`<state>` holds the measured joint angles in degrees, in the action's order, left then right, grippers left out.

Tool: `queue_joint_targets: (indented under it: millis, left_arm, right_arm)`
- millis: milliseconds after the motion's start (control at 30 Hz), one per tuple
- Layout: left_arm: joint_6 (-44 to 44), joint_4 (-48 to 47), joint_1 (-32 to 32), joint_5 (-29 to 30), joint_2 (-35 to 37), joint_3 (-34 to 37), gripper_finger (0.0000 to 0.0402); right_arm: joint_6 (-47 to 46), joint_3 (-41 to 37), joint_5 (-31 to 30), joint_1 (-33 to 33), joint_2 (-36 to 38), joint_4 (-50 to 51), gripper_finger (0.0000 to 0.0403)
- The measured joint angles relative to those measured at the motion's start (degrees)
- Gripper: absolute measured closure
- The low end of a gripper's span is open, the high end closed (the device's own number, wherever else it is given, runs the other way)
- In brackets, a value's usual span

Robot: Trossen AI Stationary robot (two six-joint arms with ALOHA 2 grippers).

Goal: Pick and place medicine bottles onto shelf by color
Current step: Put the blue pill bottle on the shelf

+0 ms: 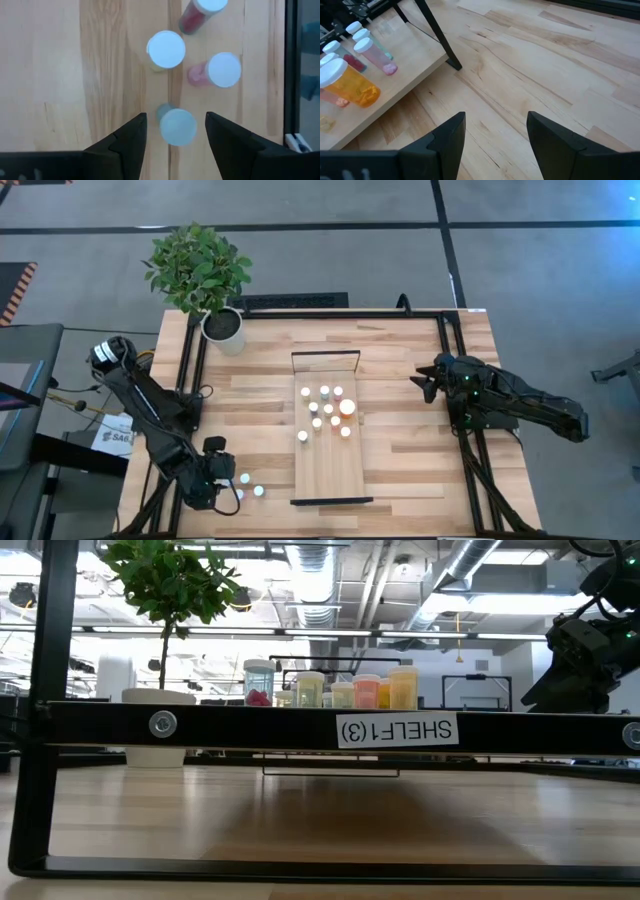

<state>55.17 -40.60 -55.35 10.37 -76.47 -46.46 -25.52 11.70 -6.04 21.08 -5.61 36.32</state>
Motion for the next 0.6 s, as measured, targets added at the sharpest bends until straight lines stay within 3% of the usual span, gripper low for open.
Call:
queue_joint_targets:
  millis: [600]
  left_arm:
    - [-0.8, 0.5, 0.0, -1.1, -4.3, 0.0, 0.0221]
  right_arm:
    - [0.0, 0.0, 0.0, 0.0, 0.0, 0.0, 0.0168]
